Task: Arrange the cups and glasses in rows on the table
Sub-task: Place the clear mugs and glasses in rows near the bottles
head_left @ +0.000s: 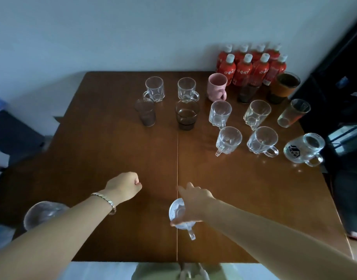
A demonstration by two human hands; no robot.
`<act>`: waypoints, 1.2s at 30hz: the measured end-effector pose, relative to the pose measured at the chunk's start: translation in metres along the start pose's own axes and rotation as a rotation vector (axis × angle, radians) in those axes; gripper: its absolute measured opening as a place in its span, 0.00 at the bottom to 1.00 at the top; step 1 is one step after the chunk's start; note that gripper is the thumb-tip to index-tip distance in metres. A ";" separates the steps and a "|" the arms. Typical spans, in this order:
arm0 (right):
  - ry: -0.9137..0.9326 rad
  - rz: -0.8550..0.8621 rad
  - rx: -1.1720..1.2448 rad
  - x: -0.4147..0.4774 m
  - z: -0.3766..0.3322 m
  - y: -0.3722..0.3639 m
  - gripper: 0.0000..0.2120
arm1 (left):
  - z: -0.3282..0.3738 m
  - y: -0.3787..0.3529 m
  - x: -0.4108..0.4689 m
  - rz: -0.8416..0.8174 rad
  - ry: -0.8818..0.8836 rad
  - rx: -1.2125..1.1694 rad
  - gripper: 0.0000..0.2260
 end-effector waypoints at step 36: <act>-0.268 0.279 0.210 0.102 0.089 0.123 0.30 | -0.055 0.004 0.008 0.023 0.127 -0.164 0.10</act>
Point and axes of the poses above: each hand's wrist, its own x-axis towards the middle knuckle, its own y-axis out of the back of the hand, z = x × y, the point moved 7 cm from there along x, towards the middle knuckle, and after that the axes turned 7 degrees about -x, right-handed, at the moved point
